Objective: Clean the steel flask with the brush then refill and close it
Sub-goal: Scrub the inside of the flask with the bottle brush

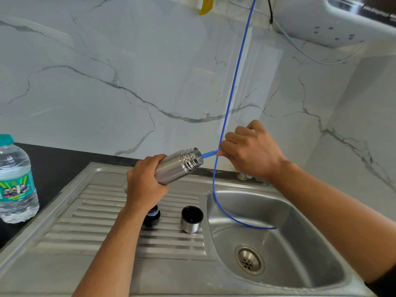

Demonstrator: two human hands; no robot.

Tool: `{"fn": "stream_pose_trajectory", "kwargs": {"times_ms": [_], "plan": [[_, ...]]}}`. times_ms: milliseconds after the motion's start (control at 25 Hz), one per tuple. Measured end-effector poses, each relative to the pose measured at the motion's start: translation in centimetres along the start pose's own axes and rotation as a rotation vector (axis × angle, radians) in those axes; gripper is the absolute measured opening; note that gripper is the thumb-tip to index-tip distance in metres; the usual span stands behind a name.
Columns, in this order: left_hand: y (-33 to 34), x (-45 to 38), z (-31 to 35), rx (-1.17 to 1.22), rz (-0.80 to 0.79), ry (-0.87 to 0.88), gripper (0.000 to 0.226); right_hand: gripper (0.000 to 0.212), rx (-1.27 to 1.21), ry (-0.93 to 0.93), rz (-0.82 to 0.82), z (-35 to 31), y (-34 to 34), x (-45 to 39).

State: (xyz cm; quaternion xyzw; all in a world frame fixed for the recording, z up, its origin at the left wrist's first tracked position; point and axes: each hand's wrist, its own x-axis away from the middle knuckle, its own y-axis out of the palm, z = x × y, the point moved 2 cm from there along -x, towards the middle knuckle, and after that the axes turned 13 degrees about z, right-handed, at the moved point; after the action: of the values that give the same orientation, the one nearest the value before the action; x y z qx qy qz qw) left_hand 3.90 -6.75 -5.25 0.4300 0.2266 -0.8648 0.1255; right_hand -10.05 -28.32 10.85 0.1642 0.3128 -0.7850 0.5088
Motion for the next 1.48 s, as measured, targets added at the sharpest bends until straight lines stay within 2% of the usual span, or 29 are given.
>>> {"fn": "stream_pose_trajectory", "kwargs": {"times_ms": [80, 160, 240, 280, 320, 360, 400, 480, 560, 600, 680, 840, 880, 920, 960, 1040, 1080, 1160, 1200, 1240, 1280, 1400, 1440, 1480], "plan": [[0.0, 0.2, 0.3, 0.008, 0.003, 0.012, 0.077, 0.038, -0.069, 0.079, -0.151, 0.3, 0.3, -0.8], [0.2, 0.4, 0.6, -0.018, 0.009, 0.054, 0.077, 0.046, -0.276, 0.341, -0.564, 1.6, 0.8, -1.8], [0.4, 0.7, 0.8, -0.062, -0.003, 0.131, 0.08, 0.048, -0.701, 0.729, -1.028, 2.8, 1.1, -2.2], [0.5, 0.8, 0.8, -0.075, -0.01, 0.156, 0.08, 0.047, -0.83, 0.854, -1.14, 3.0, 1.1, -2.3], [0.5, 0.8, 0.8, -0.086, -0.014, 0.166, 0.08, 0.047, -0.836, 0.869, -1.169, 2.8, 1.1, -2.2], [0.4, 0.7, 0.6, -0.095, -0.012, 0.158, 0.08, 0.047, -0.716, 0.77, -1.101, 2.5, 1.0, -2.0], [0.2, 0.6, 0.6, -0.094, -0.007, 0.135, 0.08, 0.047, -0.495, 0.6, -0.955, 1.9, 0.9, -1.9], [0.0, 0.2, 0.4, -0.059, 0.001, 0.068, 0.079, 0.042, -0.064, 0.248, -0.524, 0.5, 0.4, -1.8], [-0.1, 0.1, 0.4, -0.048, 0.012, 0.05, 0.077, 0.035, 0.032, 0.032, -0.287, -1.1, -0.3, -1.8], [-0.1, 0.1, 0.4, -0.061, 0.018, 0.058, 0.076, 0.033, 0.013, 0.02, -0.311, -1.4, -0.3, -1.9], [0.2, 0.5, 0.5, -0.088, 0.023, 0.078, 0.076, 0.038, -0.115, 0.142, -0.46, -1.1, -0.1, -2.2], [0.5, 1.1, 1.2, -0.091, 0.045, 0.142, 0.076, 0.057, -0.677, 0.577, -0.922, 0.9, 0.3, -2.0], [0.5, 1.0, 1.2, -0.1, 0.046, 0.17, 0.077, 0.058, -0.728, 0.632, -0.969, 1.0, 0.1, -1.8], [0.5, 0.8, 1.2, -0.113, 0.045, 0.188, 0.077, 0.058, -0.679, 0.641, -0.971, 0.9, 0.1, -1.5], [0.4, 0.6, 1.1, -0.127, 0.041, 0.188, 0.077, 0.057, -0.529, 0.583, -0.909, 0.6, -0.1, -1.4], [0.3, 0.4, 0.7, -0.118, 0.033, 0.124, 0.078, 0.055, -0.069, 0.345, -0.618, -0.1, 0.1, -1.5], [0.2, 0.3, 0.6, -0.094, 0.032, 0.083, 0.078, 0.054, 0.08, 0.247, -0.475, -0.7, 0.4, -1.4], [0.0, 0.2, 0.4, -0.05, 0.045, 0.035, 0.078, 0.05, 0.173, 0.163, -0.251, -1.9, 0.3, -1.0], [-0.1, 0.2, 0.4, -0.043, 0.055, 0.032, 0.078, 0.05, 0.158, 0.144, -0.226, -2.1, 0.4, -1.0], [-0.1, 0.1, 0.4, -0.051, 0.067, 0.039, 0.078, 0.052, 0.104, 0.153, -0.286, -2.2, 0.5, -1.2], [-0.1, 0.1, 0.4, -0.075, 0.079, 0.056, 0.078, 0.055, -0.019, 0.242, -0.424, -2.0, 0.6, -1.4], [0.1, 0.5, 0.6, -0.124, 0.083, 0.165, 0.078, 0.058, -0.658, 0.831, -1.081, -0.2, 0.7, -2.0], [0.2, 0.6, 0.7, -0.121, 0.077, 0.186, 0.078, 0.058, -0.788, 0.927, -1.186, 0.4, 0.6, -2.3], [0.2, 0.6, 0.7, -0.124, 0.072, 0.186, 0.078, 0.059, -0.797, 0.914, -1.183, 0.6, 0.6, -2.3]]}}
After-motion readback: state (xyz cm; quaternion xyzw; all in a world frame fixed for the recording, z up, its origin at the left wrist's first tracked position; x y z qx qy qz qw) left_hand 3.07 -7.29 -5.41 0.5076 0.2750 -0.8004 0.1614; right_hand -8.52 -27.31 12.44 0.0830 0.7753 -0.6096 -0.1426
